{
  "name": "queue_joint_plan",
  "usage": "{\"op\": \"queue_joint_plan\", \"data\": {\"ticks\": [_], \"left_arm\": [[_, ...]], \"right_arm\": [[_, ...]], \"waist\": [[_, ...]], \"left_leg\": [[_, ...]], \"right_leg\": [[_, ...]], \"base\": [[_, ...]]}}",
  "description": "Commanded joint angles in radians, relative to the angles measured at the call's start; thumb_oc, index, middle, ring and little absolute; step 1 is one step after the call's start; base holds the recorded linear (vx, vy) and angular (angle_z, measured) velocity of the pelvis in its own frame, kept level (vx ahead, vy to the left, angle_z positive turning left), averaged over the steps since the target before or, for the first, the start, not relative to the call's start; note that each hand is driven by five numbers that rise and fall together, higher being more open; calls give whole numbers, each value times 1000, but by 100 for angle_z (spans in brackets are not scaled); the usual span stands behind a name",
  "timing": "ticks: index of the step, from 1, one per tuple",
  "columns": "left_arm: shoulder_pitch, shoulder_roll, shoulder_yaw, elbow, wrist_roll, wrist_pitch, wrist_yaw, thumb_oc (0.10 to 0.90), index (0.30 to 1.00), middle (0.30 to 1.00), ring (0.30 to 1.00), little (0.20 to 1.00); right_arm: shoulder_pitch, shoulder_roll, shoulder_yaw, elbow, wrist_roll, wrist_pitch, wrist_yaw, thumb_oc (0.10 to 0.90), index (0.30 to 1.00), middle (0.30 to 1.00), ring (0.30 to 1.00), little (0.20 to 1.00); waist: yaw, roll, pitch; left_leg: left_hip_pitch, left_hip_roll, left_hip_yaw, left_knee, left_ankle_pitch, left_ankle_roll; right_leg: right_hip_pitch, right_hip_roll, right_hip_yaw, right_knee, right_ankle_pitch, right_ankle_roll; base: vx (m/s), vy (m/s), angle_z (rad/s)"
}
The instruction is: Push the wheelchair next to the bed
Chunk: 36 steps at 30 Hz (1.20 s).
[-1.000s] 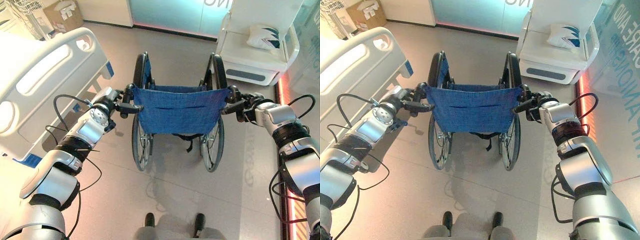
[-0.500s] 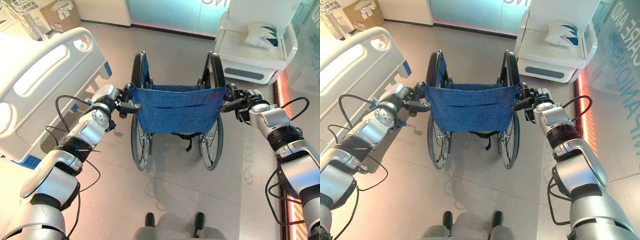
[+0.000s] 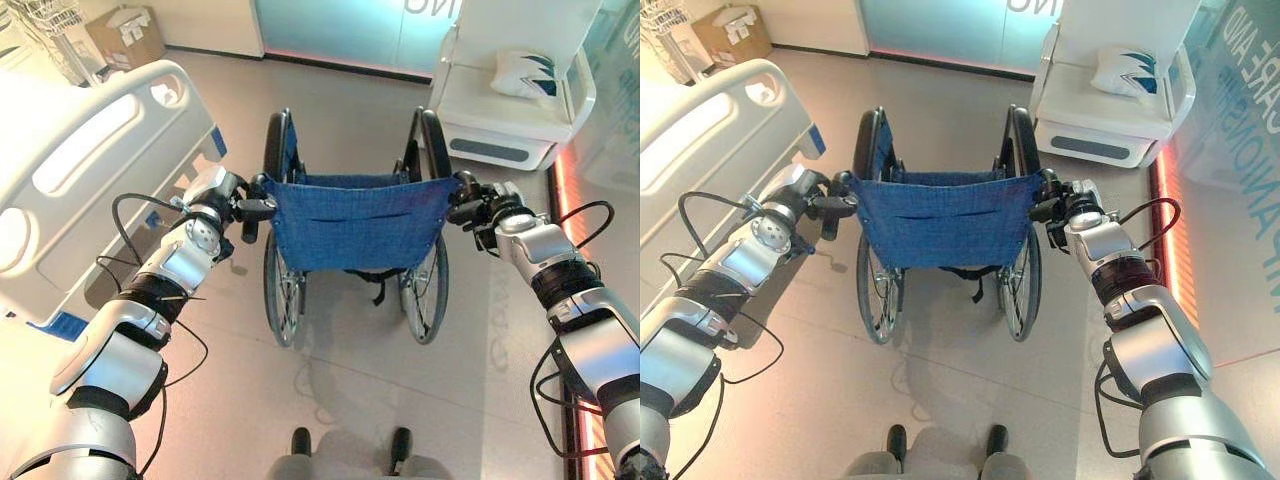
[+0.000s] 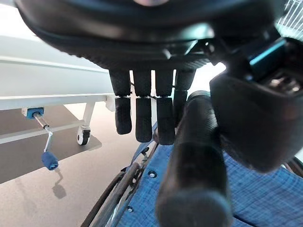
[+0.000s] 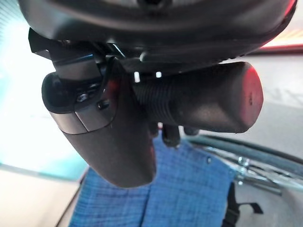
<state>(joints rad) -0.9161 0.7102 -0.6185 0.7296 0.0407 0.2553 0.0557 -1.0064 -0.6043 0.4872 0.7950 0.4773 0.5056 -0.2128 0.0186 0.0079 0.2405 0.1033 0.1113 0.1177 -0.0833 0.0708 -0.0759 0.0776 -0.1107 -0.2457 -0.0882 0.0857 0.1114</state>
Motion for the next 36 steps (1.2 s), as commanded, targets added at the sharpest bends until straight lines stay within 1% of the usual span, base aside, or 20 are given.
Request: {"op": "queue_joint_plan", "data": {"ticks": [1,6,10,13,16,17,20,22,23,24,25,26,30,32,36], "left_arm": [[-76,-46,-59,94,64,-19,-77,400,300,300,300,300],[-82,-51,-74,110,99,-10,-117,400,300,300,300,300],[-79,-58,-82,123,125,4,-167,400,300,300,300,300],[-72,-67,-84,146,147,-16,-200,400,300,300,300,300],[-68,-72,-90,158,173,-25,-235,400,300,300,300,300],[-66,-73,-93,162,185,-25,-256,400,300,300,300,300],[-59,-77,-101,166,190,-23,-271,400,300,300,300,300],[-51,-78,-102,166,199,-18,-291,400,300,300,300,300],[-47,-79,-103,166,203,0,-320,400,300,300,300,300],[-45,-79,-103,169,211,16,-354,438,356,356,356,356],[-41,-80,-106,172,219,27,-376,582,573,573,573,573],[-37,-82,-110,174,215,46,-398,800,900,900,900,900],[-26,-94,-107,193,214,66,-410,800,900,900,900,900],[-22,-100,-99,196,212,70,-414,800,900,900,900,900],[-18,-100,-92,186,213,70,-363,800,900,900,900,900]], "right_arm": [[-102,-40,68,35,-52,-83,66,400,300,300,300,300],[-115,-45,77,36,-72,-94,66,400,300,300,300,300],[-125,-45,81,29,-48,-97,47,400,300,300,300,300],[-130,-41,75,31,-44,-106,39,400,300,300,300,300],[-133,-38,74,26,-42,-98,32,400,300,300,300,300],[-131,-40,74,25,-38,-98,28,400,300,300,300,300],[-125,-42,71,17,-35,-95,20,400,300,300,300,300],[-121,-44,67,13,-34,-93,12,400,300,300,300,300],[-120,-46,64,11,-37,-90,13,400,300,300,300,300],[-120,-47,63,8,-35,-86,10,400,300,300,300,300],[-121,-50,62,6,-36,-85,9,400,300,300,300,300],[-122,-51,62,7,-37,-86,7,400,300,300,300,300],[-130,-54,62,4,-41,-82,7,400,300,300,300,300],[-135,-58,63,-8,-37,-68,-2,400,300,300,300,300],[-135,-62,60,-6,-38,-65,-5,400,300,300,300,300]], "waist": [[-9,-2,-23],[-13,-1,-15],[-16,1,-10],[-19,1,-8],[-21,3,-8],[-22,3,-6],[-24,4,-3],[-25,4,0],[-25,5,0],[-26,5,1],[-26,7,2],[-28,8,3],[-32,11,5],[-33,11,6],[-31,13,10]], "left_leg": [[-61,-41,15,71,-82,34],[-65,-40,15,76,-83,35],[-65,-40,14,79,-86,35],[-63,-40,15,81,-87,36],[-64,-39,17,82,-87,35],[-64,-39,18,82,-88,36],[-66,-39,18,84,-88,36],[-66,-39,19,86,-88,37],[-66,-40,18,86,-88,37],[-67,-41,18,86,-88,37],[-68,-40,19,88,-88,37],[-69,-39,20,89,-87,37],[-68,-41,21,90,-88,38],[-71,-43,21,91,-89,39],[-72,-44,20,90,-88,39]], "right_leg": [[-39,-14,8,120,-113,-12],[-46,-13,13,125,-112,-11],[-47,-13,15,128,-114,-12],[-46,-13,18,128,-115,-13],[-47,-12,20,128,-115,-13],[-47,-12,20,128,-115,-13],[-48,-13,22,129,-114,-13],[-47,-14,22,128,-113,-13],[-47,-14,22,128,-114,-14],[-48,-14,22,129,-114,-13],[-48,-14,24,130,-114,-14],[-50,-14,24,132,-114,-14],[-52,-16,27,134,-115,-14],[-53,-17,27,135,-116,-14],[-54,-18,26,135,-115,-14]], "base": [[0,0,0],[-13,-2,-1],[0,0,0],[0,0,0],[0,0,0],[0,0,0],[0,0,0],[0,0,0],[0,0,0],[0,0,0],[0,0,0],[0,0,0],[0,0,0],[0,0,0],[0,0,0]]}}
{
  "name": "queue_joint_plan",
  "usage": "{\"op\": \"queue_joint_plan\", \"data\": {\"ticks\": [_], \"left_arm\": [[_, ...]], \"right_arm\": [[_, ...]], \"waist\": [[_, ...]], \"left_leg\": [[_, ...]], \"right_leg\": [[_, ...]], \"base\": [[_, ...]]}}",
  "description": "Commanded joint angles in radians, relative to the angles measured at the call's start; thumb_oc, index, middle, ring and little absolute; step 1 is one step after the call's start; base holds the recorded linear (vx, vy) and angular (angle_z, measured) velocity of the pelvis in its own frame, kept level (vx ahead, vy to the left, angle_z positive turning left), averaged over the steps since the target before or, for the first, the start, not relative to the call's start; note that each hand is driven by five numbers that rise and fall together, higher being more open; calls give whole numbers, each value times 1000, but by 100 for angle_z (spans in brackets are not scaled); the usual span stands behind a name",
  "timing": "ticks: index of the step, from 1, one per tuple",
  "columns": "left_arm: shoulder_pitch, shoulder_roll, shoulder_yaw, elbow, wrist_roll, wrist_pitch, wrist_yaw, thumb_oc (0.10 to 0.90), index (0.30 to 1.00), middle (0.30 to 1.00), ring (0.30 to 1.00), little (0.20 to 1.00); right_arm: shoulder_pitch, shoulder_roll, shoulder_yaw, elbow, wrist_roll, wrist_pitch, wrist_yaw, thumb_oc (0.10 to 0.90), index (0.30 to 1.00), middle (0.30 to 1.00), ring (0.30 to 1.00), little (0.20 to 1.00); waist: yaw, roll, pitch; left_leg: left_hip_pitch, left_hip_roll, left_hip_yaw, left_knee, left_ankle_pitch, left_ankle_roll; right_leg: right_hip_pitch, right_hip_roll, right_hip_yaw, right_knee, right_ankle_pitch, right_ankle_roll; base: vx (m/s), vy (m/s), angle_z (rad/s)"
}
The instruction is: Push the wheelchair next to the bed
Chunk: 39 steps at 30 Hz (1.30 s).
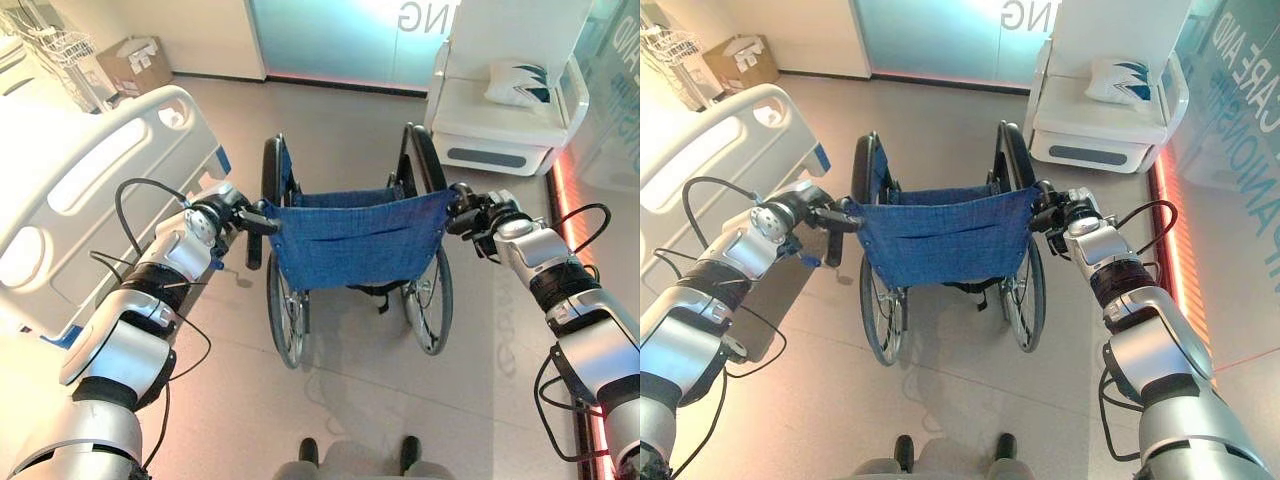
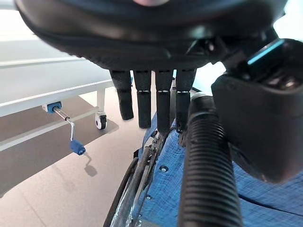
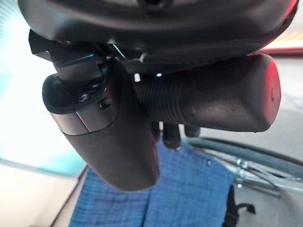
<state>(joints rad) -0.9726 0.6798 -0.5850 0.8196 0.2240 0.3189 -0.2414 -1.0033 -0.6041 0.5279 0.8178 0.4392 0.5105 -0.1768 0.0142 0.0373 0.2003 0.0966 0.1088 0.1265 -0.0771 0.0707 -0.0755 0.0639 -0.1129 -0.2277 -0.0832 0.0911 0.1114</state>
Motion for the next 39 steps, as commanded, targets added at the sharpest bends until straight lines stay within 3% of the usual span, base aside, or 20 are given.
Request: {"op": "queue_joint_plan", "data": {"ticks": [1,10,15,22,27,39], "left_arm": [[39,-67,-122,91,44,16,-67,800,900,900,900,900],[64,-66,-107,87,60,58,-44,800,900,900,900,900],[85,-85,-88,111,47,93,25,800,900,900,900,900],[107,-103,-98,155,187,218,29,800,900,900,900,900],[124,-135,-121,212,307,294,-33,800,900,900,900,900],[146,-189,-155,250,448,355,-145,800,900,900,900,900]], "right_arm": [[-134,-63,16,-32,1,-68,-44,400,300,300,300,300],[-117,-70,6,-44,7,-71,-44,400,300,300,300,300],[-105,-62,1,-43,5,-74,-43,400,300,300,300,300],[-101,-63,-4,-58,16,-59,-59,400,300,300,300,300],[-110,-60,0,-41,27,-55,-52,400,300,300,300,300],[-123,-57,5,-38,26,-42,-36,400,300,300,300,300]], "waist": [[-26,-17,50],[-21,-19,53],[-21,-24,51],[-20,-35,62],[-24,-42,65],[-28,-48,65]], "left_leg": [[-67,-41,10,85,-87,39],[-71,-42,4,89,-88,40],[-69,-42,4,89,-88,41],[-73,-39,6,93,-90,44],[-73,-37,8,93,-92,46],[-76,-31,9,98,-93,43]], "right_leg": [[-41,-17,7,130,-120,-14],[-44,-19,3,136,-120,-14],[-42,-19,4,135,-121,-14],[-49,-17,5,139,-120,-13],[-53,-15,10,142,-124,-12],[-52,-16,13,148,-130,-9]], "base": [[0,0,0],[0,0,0],[0,0,0],[0,0,0],[0,0,0],[0,0,0]]}}
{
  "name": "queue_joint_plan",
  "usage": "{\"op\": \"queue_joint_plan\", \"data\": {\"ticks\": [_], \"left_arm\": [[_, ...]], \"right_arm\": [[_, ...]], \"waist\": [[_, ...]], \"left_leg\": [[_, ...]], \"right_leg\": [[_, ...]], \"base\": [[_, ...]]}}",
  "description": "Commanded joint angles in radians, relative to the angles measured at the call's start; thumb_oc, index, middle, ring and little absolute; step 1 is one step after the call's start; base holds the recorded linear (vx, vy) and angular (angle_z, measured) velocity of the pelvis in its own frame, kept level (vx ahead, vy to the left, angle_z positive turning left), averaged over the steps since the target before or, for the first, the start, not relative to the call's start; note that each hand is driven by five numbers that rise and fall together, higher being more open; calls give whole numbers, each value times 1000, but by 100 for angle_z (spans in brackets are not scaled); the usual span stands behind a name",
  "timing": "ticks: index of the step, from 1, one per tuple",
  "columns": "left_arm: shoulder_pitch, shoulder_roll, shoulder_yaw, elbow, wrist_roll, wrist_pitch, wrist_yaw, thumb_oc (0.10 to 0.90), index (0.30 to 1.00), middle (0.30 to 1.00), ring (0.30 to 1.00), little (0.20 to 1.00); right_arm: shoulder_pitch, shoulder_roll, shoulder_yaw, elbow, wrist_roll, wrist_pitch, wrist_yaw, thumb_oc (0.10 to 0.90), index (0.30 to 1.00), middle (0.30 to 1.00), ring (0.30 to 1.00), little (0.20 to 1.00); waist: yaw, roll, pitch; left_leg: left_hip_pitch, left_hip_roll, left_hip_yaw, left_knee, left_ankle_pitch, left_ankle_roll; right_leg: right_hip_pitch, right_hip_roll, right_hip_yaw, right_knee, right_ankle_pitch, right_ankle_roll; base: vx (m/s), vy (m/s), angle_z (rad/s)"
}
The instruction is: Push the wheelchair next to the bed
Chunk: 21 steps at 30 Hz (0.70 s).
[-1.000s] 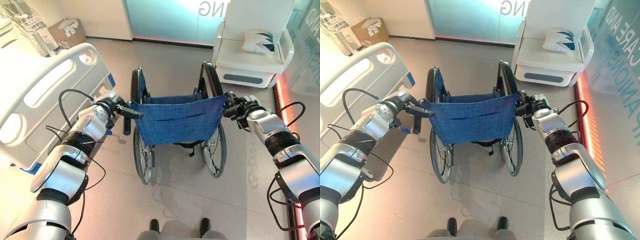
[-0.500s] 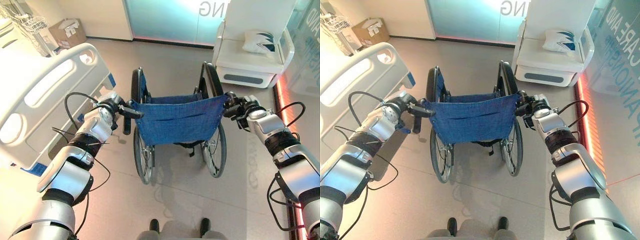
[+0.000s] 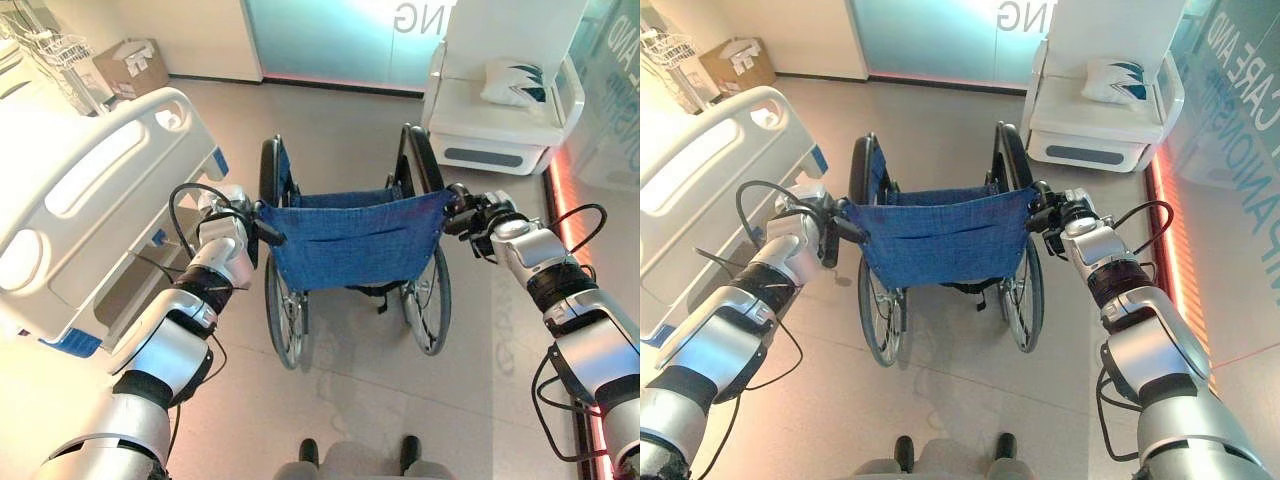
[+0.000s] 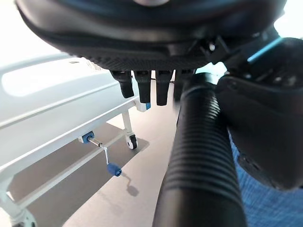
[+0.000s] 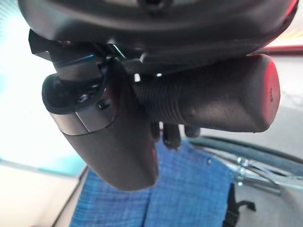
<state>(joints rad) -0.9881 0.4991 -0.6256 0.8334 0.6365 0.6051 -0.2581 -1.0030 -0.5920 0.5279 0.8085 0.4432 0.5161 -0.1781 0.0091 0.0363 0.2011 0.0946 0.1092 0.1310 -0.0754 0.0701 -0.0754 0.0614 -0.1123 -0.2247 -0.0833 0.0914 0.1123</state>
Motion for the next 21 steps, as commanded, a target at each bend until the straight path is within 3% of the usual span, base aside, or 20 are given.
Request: {"op": "queue_joint_plan", "data": {"ticks": [1,7,11,13,15,19,21], "left_arm": [[162,-9,-114,237,34,69,-127,800,900,900,900,900],[170,-8,-86,237,-35,101,-12,800,900,900,900,900],[187,5,-72,230,-31,120,1,800,900,900,900,900],[197,9,-63,230,-75,127,23,800,900,900,900,900],[228,2,-22,242,-224,130,124,800,900,900,900,900],[281,-16,32,252,-379,98,274,800,900,900,900,900],[305,-19,62,254,-394,93,310,800,900,900,900,900]], "right_arm": [[-123,-69,5,-29,22,-47,-34,400,300,300,300,300],[-119,-74,-1,-27,18,-38,-36,400,300,300,300,300],[-105,-83,-12,-25,18,-42,-34,400,300,300,300,300],[-99,-86,-15,-27,22,-44,-35,400,300,300,300,300],[-88,-90,-24,-39,25,-45,-38,400,300,300,300,300],[-73,-96,-33,-57,32,-42,-47,400,300,300,300,300],[-64,-101,-41,-63,29,-41,-45,400,300,300,300,300]], "waist": [[-23,-47,64],[-17,-46,64],[-9,-47,65],[-5,-48,65],[1,-52,63],[12,-58,62],[18,-60,61]], "left_leg": [[-74,-32,4,96,-93,43],[-75,-31,-2,94,-90,41],[-78,-30,-7,95,-89,40],[-79,-30,-9,94,-87,39],[-80,-28,-12,92,-86,39],[-80,-26,-17,90,-83,38],[-79,-25,-18,87,-81,37]], "right_leg": [[-50,-17,10,148,-130,-10],[-45,-19,3,145,-131,-11],[-43,-21,-5,144,-131,-12],[-43,-22,-9,145,-131,-12],[-41,-21,-14,145,-134,-13],[-37,-21,-23,145,-138,-14],[-33,-22,-28,143,-137,-14]], "base": [[0,0,0],[0,0,0],[0,0,0],[-5,-16,0],[-16,-44,1],[-3,-37,2],[5,-38,3]]}}
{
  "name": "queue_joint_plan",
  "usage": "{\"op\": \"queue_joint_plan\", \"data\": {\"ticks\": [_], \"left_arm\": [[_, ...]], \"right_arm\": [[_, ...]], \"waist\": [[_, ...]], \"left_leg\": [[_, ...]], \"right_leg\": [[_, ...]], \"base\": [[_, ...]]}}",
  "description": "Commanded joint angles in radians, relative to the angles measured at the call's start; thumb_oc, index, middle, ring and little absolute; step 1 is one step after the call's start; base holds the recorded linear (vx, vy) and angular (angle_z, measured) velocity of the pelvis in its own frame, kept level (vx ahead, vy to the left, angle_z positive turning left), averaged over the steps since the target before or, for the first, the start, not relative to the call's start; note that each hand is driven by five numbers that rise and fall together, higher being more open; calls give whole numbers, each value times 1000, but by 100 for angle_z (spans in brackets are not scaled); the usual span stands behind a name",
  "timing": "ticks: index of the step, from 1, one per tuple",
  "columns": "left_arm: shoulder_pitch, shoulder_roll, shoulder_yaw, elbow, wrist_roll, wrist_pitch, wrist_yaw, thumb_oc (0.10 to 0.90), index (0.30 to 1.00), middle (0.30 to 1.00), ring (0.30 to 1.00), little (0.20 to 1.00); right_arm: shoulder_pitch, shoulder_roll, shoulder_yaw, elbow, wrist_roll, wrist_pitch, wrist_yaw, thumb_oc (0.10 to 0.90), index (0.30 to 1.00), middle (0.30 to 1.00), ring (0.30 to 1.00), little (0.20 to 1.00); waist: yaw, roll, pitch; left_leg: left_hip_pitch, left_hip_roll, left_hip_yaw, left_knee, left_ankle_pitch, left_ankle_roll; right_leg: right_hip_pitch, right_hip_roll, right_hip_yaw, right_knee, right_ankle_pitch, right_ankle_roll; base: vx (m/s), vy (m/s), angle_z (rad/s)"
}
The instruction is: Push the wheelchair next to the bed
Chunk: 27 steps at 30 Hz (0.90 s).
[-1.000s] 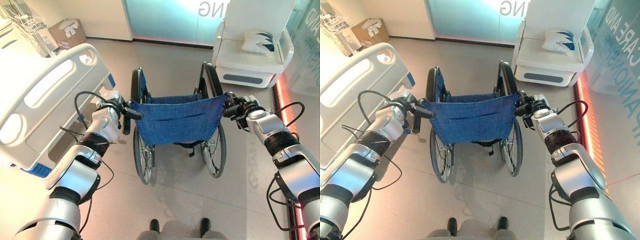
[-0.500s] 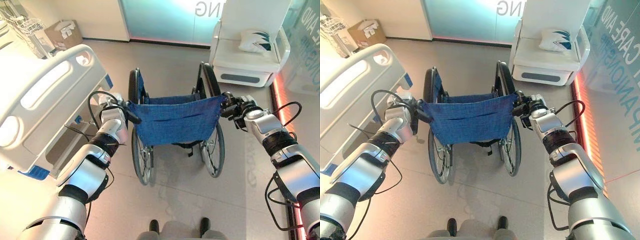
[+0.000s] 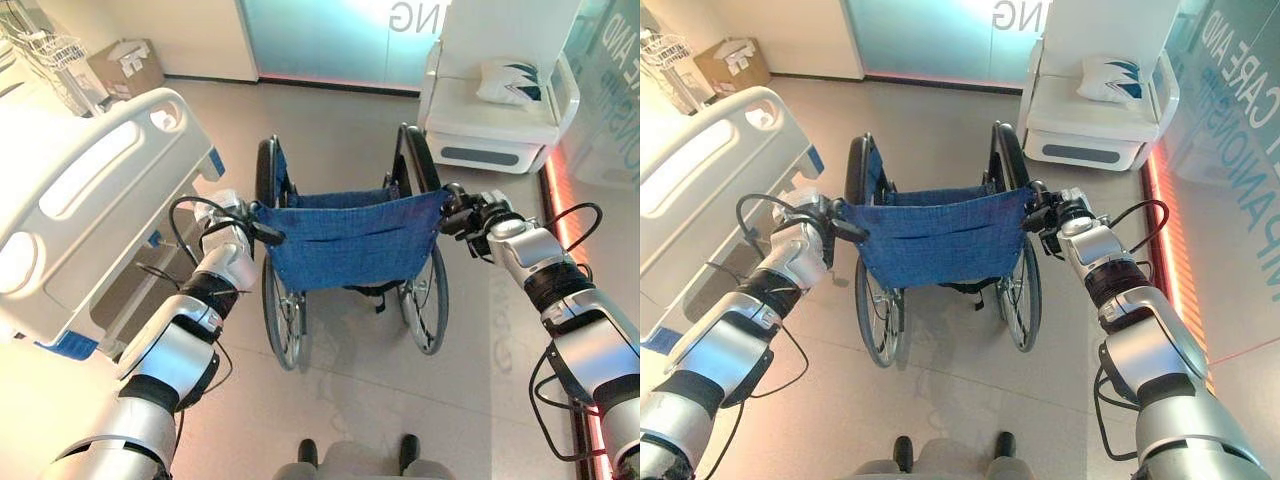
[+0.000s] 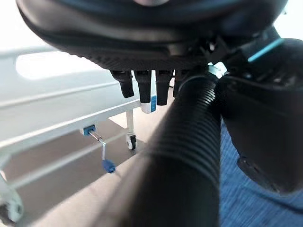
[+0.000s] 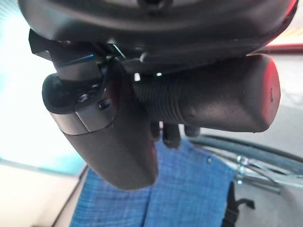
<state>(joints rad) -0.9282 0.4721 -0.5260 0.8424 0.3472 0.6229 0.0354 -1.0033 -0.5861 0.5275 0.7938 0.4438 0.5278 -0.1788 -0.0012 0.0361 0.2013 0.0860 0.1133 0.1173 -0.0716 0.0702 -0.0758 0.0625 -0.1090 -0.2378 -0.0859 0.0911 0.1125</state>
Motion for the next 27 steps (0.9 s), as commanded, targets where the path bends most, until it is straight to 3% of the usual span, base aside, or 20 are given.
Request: {"op": "queue_joint_plan", "data": {"ticks": [1,10,16,18,19,20,21,22,27], "left_arm": [[272,7,-24,242,-65,81,15,800,900,900,900,900],[303,12,-95,265,196,122,-142,800,900,900,900,900],[286,6,-147,257,268,53,-136,800,900,900,900,900],[275,9,-174,234,305,52,-158,758,836,836,836,836],[268,12,-179,226,310,48,-168,703,754,754,754,754],[259,11,-186,221,297,37,-171,576,564,564,564,564],[256,9,-189,219,298,34,-173,536,505,505,505,505],[251,7,-195,212,275,21,-163,400,300,300,300,300],[252,1,-179,189,163,-65,-46,400,300,300,300,300]], "right_arm": [[-57,-114,-46,-62,36,-46,-49,400,300,300,300,300],[-57,-110,-38,-43,40,-54,-36,400,300,300,300,300],[-65,-106,-30,-6,40,-66,-20,400,300,300,300,300],[-66,-107,-31,-2,40,-71,-18,400,300,300,300,300],[-68,-106,-33,3,38,-75,-13,400,300,300,300,300],[-70,-108,-34,6,39,-79,-13,400,300,300,300,300],[-70,-108,-35,4,38,-79,-14,400,300,300,300,300],[-70,-106,-33,4,41,-81,-18,400,300,300,300,300],[-63,-109,-34,-10,63,-100,-40,400,300,300,300,300]], "waist": [[34,-63,61],[43,-67,56],[39,-68,49],[38,-69,50],[38,-71,51],[38,-72,54],[37,-72,55],[36,-73,57],[33,-73,57]], "left_leg": [[-72,-29,-8,83,-79,38],[-73,-26,-11,81,-78,38],[-69,-23,-3,80,-81,38],[-71,-22,-3,83,-82,37],[-72,-21,-3,84,-82,37],[-73,-21,-2,85,-83,37],[-74,-21,-2,85,-83,37],[-75,-21,-2,86,-83,38],[-73,-21,-3,85,-83,37]], "right_leg": [[-34,-25,-19,145,-137,-15],[-32,-23,-28,147,-142,-16],[-30,-20,-22,147,-147,-15],[-31,-22,-21,149,-146,-13],[-32,-22,-20,150,-145,-12],[-33,-22,-21,150,-144,-11],[-34,-22,-21,150,-144,-11],[-36,-22,-19,152,-143,-10],[-36,-20,-12,149,-142,-11]], "base": [[-3,-26,3],[-1,-10,2],[0,0,0],[0,0,0],[0,0,0],[0,0,0],[0,0,0],[0,0,0],[0,0,0]]}}
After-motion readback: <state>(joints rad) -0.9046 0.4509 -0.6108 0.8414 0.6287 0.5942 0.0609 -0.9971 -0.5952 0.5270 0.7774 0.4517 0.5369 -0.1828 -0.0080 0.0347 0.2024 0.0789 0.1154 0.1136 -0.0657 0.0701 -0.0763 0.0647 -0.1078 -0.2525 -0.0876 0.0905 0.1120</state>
